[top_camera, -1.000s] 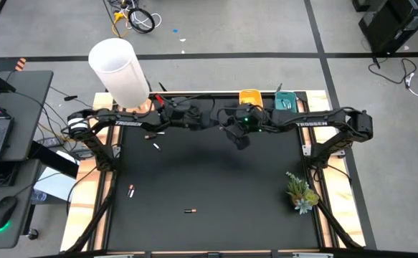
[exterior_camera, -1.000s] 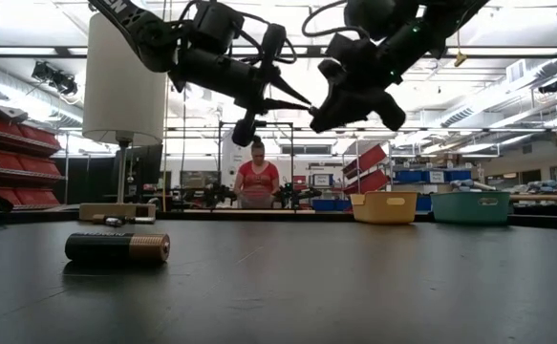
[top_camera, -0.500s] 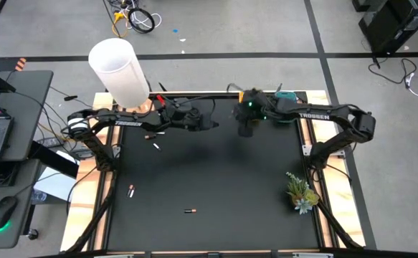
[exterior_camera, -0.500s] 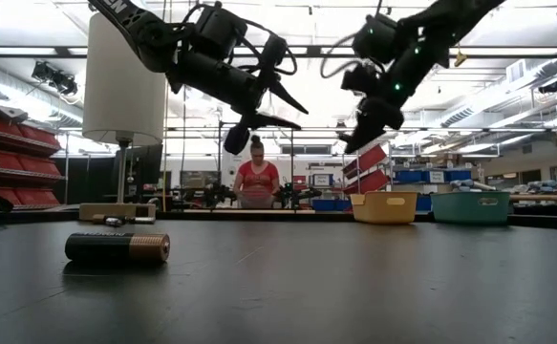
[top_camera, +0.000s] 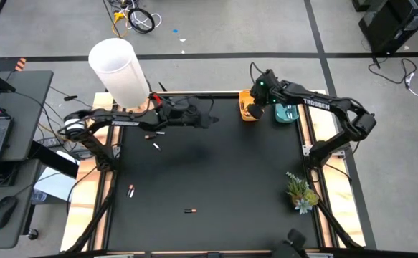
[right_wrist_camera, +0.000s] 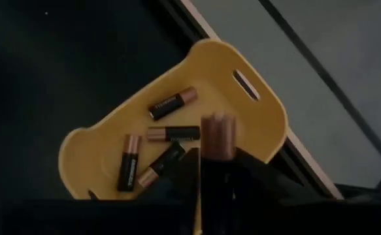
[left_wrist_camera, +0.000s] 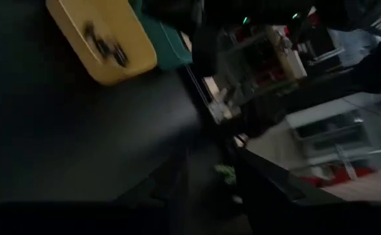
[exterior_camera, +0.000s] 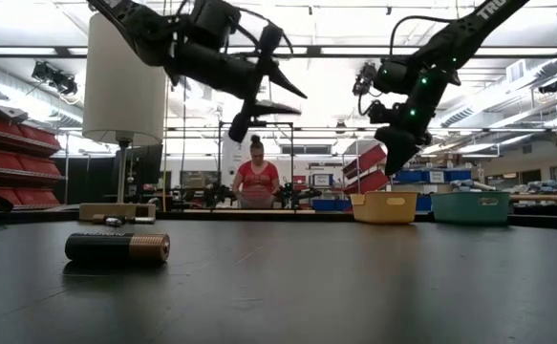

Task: Sort batteries
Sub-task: Put the black battery into the yellow bin, then put the top silver battery into the blue bin

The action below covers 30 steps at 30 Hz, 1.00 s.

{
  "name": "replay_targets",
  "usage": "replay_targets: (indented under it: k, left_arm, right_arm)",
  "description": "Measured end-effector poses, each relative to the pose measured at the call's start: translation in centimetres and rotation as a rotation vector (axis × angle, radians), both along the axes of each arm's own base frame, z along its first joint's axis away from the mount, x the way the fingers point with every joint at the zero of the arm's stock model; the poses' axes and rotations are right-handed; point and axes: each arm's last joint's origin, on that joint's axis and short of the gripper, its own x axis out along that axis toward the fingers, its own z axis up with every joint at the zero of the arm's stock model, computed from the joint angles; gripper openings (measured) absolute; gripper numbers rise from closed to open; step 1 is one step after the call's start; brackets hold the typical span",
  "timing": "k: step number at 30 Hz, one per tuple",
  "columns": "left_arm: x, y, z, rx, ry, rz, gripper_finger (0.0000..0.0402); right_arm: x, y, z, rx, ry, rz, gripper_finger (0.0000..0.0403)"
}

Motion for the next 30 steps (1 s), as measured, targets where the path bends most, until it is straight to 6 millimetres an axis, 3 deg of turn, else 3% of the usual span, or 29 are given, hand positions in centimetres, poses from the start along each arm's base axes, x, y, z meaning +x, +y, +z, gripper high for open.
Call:
replay_targets:
  k: [5,10,14,19,23,30]
  left_arm:
    - [-1.0,-0.3,1.1,0.167,0.063,0.045,0.0135]
    - [-3.6,-0.9,1.9,0.200,0.252,0.080,0.0135]
    - [-5.9,-1.7,2.1,0.156,0.405,0.041,0.0135]
    - [-8.5,-2.7,1.4,0.072,0.621,-0.020,0.0135]
    - [-9.9,-3.2,0.3,0.031,0.810,-0.084,0.0135]
    - [-11.3,-3.3,-0.5,0.086,1.002,-0.155,0.0135]
  right_arm:
    - [-0.6,-0.1,-0.1,0.057,0.006,-0.004,0.0198]
    - [0.1,-0.3,2.5,0.047,-0.001,0.018,0.0251]
    - [1.9,-0.1,5.6,0.035,-0.141,0.115,0.0252]
    - [4.7,0.6,8.1,0.031,-0.488,0.301,0.0230]
    - [6.9,1.7,8.9,-0.014,-0.698,0.449,0.0212]
    - [8.9,3.8,9.5,-0.043,-0.783,0.592,0.0189]
